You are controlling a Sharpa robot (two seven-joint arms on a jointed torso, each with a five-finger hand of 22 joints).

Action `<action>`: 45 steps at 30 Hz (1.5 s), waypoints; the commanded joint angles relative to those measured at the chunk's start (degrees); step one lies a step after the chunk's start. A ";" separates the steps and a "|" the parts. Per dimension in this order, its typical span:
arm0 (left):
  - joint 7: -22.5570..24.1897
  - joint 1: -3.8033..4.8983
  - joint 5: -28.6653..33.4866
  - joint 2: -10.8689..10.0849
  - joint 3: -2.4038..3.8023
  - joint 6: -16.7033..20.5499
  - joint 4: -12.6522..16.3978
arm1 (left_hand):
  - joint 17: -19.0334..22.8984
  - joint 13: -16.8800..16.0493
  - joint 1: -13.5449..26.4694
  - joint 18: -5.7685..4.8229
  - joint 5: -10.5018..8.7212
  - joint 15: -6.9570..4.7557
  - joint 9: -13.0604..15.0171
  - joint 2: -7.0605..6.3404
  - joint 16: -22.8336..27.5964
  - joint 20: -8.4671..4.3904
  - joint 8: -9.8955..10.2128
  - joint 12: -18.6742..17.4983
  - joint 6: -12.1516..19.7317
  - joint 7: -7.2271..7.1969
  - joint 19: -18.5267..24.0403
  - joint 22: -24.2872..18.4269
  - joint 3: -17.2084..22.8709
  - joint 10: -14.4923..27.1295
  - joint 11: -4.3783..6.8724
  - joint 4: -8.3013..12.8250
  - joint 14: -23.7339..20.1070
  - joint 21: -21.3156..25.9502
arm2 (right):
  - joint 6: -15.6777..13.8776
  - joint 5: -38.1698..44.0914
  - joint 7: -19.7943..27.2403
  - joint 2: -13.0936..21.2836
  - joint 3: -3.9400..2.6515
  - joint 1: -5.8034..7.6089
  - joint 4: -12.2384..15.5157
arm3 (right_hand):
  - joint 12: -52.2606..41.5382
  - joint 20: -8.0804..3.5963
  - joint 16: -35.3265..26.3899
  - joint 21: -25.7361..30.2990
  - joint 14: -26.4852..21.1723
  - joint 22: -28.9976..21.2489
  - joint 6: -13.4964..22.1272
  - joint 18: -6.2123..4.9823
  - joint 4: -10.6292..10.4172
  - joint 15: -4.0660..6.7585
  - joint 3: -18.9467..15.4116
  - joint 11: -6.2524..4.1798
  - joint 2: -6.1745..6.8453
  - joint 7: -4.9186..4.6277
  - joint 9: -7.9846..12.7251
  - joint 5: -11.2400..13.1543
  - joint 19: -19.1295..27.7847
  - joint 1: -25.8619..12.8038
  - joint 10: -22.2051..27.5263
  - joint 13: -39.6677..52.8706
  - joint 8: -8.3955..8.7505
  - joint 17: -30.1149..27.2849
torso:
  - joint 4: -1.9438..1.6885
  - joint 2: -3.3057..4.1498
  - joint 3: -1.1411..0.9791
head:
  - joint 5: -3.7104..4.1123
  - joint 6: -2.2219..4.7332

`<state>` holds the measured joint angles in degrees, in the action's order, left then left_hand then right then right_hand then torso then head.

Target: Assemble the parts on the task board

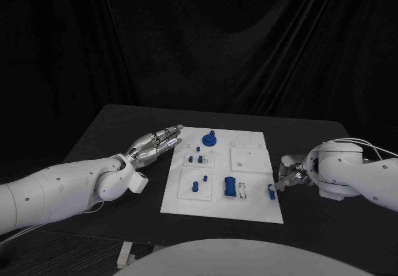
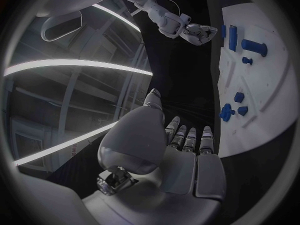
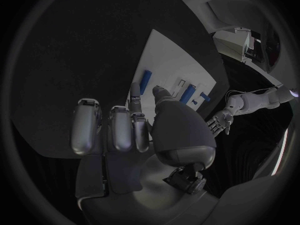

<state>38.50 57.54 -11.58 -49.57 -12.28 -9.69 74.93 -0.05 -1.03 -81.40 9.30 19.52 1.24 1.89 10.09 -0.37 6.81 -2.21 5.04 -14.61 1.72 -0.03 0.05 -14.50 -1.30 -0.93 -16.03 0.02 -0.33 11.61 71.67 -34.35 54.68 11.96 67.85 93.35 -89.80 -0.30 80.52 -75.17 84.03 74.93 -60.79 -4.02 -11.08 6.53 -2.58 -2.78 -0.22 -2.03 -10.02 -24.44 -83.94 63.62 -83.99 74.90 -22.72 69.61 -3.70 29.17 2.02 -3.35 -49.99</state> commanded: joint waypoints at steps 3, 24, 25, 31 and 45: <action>9.25 -0.42 -1.36 0.05 0.04 0.11 -0.08 | 0.05 0.01 -0.49 0.36 -0.19 0.55 -0.27 -0.03 0.37 0.59 0.38 0.13 2.12 -3.36 0.03 -0.05 0.00 -0.03 -0.86 -0.32 -0.02 0.33 | -4.94 0.50 -1.26 -0.38 -0.02 -0.81 -0.20 | -0.20 0.38 -0.36 0.07 2.76 10.77 0.14 0.77 0.73 -0.39 0.27 0.26 0.05 0.11 -0.54 -0.40 -2.17 0.90 -6.01 15.10 0.15 -0.29 | 0.04 0.00 0.01 | -0.01 -0.01; 8.29 -1.05 -1.39 0.12 0.04 -1.79 -0.53 | 0.05 0.11 -0.53 0.22 -0.10 1.29 -0.32 0.16 0.37 1.25 0.58 -0.49 2.83 -3.58 0.03 -0.05 -0.12 0.20 -0.99 -0.21 -0.02 0.33 | -6.64 3.67 -1.69 -2.43 -0.02 -3.69 -1.27 | -0.20 0.86 -0.79 0.68 2.58 10.57 2.64 0.64 3.94 -0.91 2.71 0.90 -0.28 -0.62 -2.62 2.93 -1.92 4.52 -6.01 15.10 2.08 -1.51 | -0.05 -0.04 0.02 | -0.13 -0.01; 8.16 -1.06 -1.39 0.15 0.04 -1.96 -0.56 | 0.05 0.10 -0.55 0.26 -0.08 1.42 -0.29 0.21 0.37 1.43 0.54 -0.48 2.66 -3.24 0.03 -0.05 -0.11 0.20 -0.99 -0.20 -0.02 0.33 | -6.67 3.91 -1.69 -2.57 -0.02 -3.91 -1.37 | -0.20 0.86 -0.80 0.73 2.58 10.55 2.67 0.62 4.05 -0.92 2.84 0.90 -0.29 -0.62 -2.68 2.98 -1.90 4.64 -6.01 15.10 2.12 -1.54 | -0.03 -0.05 0.02 | -0.13 -0.01; 7.63 -1.11 -1.39 0.25 0.04 -2.78 -0.65 | 0.05 0.09 -0.59 0.36 0.08 1.61 -0.25 0.31 0.37 1.76 0.46 -0.42 2.30 -2.48 0.03 -0.05 -0.09 0.17 -0.93 -0.17 -0.02 0.33 | -6.81 5.27 -1.71 -3.31 -0.02 -5.01 -2.09 | -0.20 0.93 -1.02 1.05 2.48 10.45 3.12 0.55 5.34 -0.98 3.93 0.99 -0.03 -0.74 -3.20 3.02 -1.80 5.86 -6.01 15.10 2.60 -2.07 | 0.05 -0.03 0.01 | -0.24 -0.01; 6.98 -1.17 -1.39 0.31 0.04 -3.68 -0.75 | 0.05 0.10 -1.09 0.63 1.48 1.90 -0.26 0.87 0.37 2.39 0.47 -0.52 2.41 -2.16 0.03 -0.05 0.29 0.19 -1.17 0.17 -0.02 0.33 | -13.51 7.03 -0.63 -4.03 -0.03 -6.91 -0.12 | -0.20 1.41 -0.79 1.63 2.47 10.31 5.09 0.44 14.40 -1.62 12.52 1.87 0.69 -1.74 -6.84 -3.77 -1.60 12.84 -6.01 15.10 0.90 -2.19 | 0.00 -0.05 -0.01 | -0.39 -0.01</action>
<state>38.72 56.47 -12.93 -49.38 -12.29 -12.24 74.12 -0.06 -1.00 -82.20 9.30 20.86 2.87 1.59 10.89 -0.37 8.85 -1.83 4.82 -12.09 -0.80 -0.03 0.08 -14.35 -1.07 -1.70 -15.88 0.02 -0.33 0.56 77.92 -34.66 50.73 11.30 61.89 93.01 -89.80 0.69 79.46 -73.77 83.97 74.91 -56.58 -4.01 -1.87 5.33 4.33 -1.22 1.87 -4.40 -17.28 -28.11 -84.10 74.75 -83.91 74.93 -21.29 67.43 -3.67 29.12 2.02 -3.69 -49.99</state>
